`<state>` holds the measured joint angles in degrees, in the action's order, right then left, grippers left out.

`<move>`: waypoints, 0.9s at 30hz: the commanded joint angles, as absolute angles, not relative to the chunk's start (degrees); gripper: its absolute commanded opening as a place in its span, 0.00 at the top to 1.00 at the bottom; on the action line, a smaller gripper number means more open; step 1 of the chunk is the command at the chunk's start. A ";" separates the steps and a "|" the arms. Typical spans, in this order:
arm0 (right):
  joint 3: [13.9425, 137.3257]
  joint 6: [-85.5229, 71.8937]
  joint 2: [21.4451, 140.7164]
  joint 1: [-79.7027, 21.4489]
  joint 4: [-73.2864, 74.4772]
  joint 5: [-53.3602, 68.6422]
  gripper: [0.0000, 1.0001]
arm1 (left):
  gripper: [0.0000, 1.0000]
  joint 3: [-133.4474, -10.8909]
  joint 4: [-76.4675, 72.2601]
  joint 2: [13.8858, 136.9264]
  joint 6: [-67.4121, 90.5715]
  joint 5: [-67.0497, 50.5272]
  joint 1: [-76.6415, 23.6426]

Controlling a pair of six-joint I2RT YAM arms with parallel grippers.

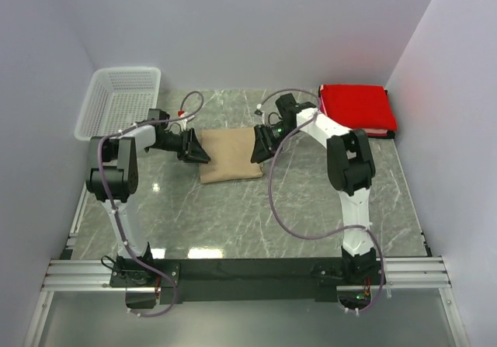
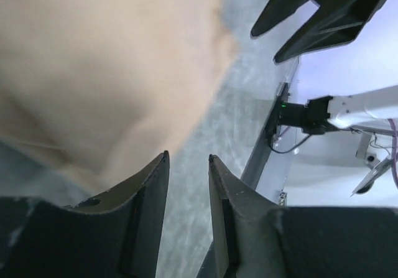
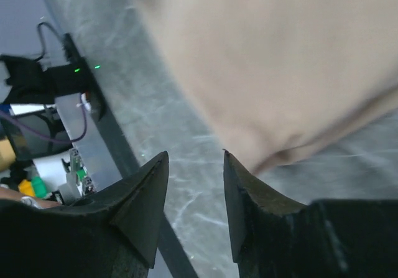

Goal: Fold and stack the t-shirts
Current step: Fold the tshirt

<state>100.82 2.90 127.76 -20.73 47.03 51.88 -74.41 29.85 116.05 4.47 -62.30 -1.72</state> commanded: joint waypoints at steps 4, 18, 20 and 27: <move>95.45 0.18 118.65 -26.62 42.10 57.22 0.60 | 0.64 -67.34 20.63 106.79 12.81 -68.64 -5.53; 91.59 -12.30 132.71 -23.92 34.01 45.62 0.68 | 0.65 -60.74 4.74 118.03 31.03 -51.94 -8.37; 89.57 -12.57 132.01 -22.86 33.49 45.09 0.68 | 0.65 -59.85 7.02 118.12 28.40 -51.68 -6.95; 86.57 -9.07 128.50 -21.53 36.12 49.55 0.69 | 0.64 -62.05 15.98 115.24 14.87 -60.10 -5.71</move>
<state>88.47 -12.25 130.58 -23.42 35.35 55.13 -61.43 10.09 117.10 24.05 -60.86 -6.22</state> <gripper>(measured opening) 0.312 0.358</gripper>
